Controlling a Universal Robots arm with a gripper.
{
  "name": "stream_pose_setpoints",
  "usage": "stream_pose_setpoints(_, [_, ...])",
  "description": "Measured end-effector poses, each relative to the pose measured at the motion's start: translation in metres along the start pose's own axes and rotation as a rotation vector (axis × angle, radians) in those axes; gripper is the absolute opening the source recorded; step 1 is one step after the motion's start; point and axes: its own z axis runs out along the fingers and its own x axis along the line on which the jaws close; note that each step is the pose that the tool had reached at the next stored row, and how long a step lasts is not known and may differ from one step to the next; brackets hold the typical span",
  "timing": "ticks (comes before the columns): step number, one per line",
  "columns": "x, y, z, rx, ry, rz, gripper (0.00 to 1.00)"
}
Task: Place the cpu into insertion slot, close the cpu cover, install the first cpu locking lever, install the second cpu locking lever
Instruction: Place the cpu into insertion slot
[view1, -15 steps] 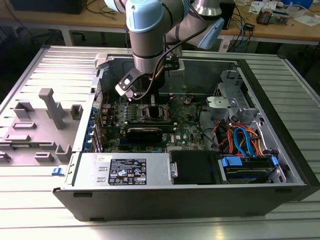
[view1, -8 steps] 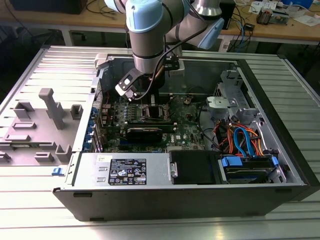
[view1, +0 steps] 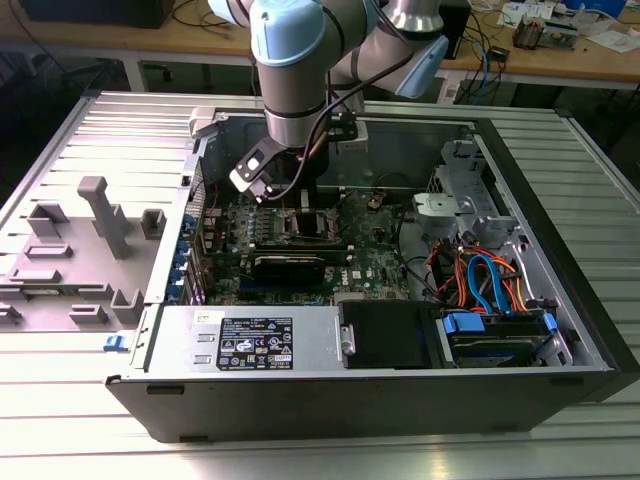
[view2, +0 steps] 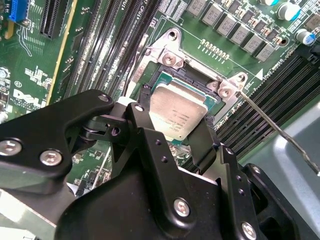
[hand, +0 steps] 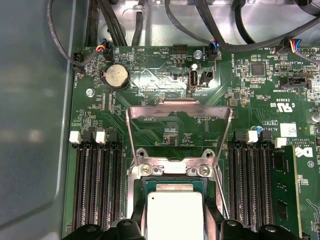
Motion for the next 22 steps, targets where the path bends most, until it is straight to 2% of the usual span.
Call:
stream_pose_setpoints(15, [0.0001, 0.0003, 0.0015, -0.0005, 0.001, 0.0, 0.55])
stream_pose_setpoints(16, [0.0, 0.0003, 0.0012, -0.0001, 0.0004, 0.001, 0.61])
stream_pose_setpoints(20, [0.0, 0.0007, 0.0002, 0.0034, -0.0003, 0.009, 0.61])
stream_pose_setpoints(22, [0.0, 0.0012, -0.002, 0.0084, -0.0005, 0.011, 0.61])
